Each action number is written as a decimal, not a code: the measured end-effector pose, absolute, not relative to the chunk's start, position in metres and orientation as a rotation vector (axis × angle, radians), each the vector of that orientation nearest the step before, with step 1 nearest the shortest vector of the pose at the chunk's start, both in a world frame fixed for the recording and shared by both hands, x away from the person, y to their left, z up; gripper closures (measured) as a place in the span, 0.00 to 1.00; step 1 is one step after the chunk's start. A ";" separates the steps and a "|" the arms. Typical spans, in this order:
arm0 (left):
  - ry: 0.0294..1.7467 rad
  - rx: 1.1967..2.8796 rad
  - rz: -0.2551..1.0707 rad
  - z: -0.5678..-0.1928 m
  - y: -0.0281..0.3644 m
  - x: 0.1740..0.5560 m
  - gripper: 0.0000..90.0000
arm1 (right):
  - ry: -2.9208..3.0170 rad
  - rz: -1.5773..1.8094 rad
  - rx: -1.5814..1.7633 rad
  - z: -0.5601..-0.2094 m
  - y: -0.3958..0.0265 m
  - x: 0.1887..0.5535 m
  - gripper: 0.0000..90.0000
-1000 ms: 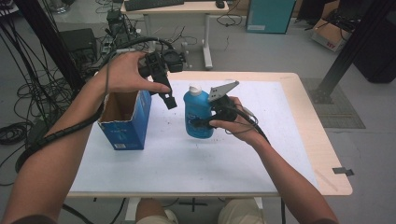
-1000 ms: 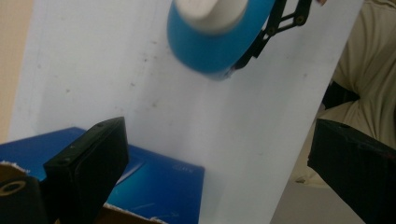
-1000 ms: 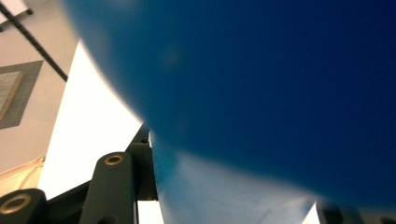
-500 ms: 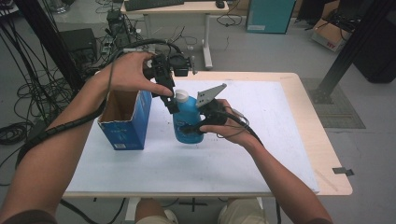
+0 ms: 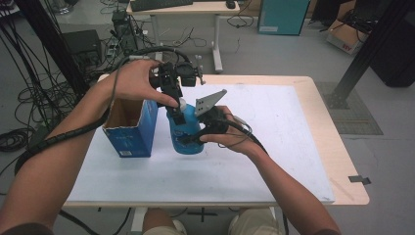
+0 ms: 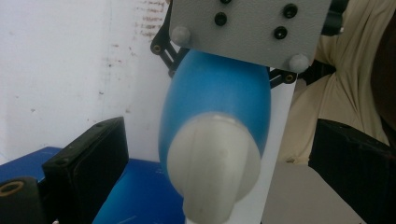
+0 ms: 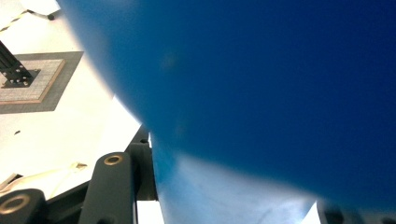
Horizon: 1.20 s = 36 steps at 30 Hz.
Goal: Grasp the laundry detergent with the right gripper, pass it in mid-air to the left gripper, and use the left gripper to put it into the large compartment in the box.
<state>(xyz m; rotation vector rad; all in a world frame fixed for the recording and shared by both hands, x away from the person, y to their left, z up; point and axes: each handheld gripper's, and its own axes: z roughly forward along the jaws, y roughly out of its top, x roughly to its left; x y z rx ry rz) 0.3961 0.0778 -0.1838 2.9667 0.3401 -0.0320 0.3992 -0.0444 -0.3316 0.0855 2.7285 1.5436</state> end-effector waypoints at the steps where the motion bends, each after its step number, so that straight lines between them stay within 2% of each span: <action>1: 0.339 2.968 -0.027 -0.185 0.078 0.396 0.06 | 2.726 1.545 0.066 -0.331 -0.044 0.400 0.48; 17: 0.318 2.983 -0.077 -0.197 0.074 0.398 0.06 | 2.717 1.580 0.059 -0.325 -0.042 0.398 0.48; 36: 0.302 3.026 -0.069 -0.200 0.073 0.398 0.06 | 2.718 1.534 -0.013 -0.323 -0.041 0.400 0.48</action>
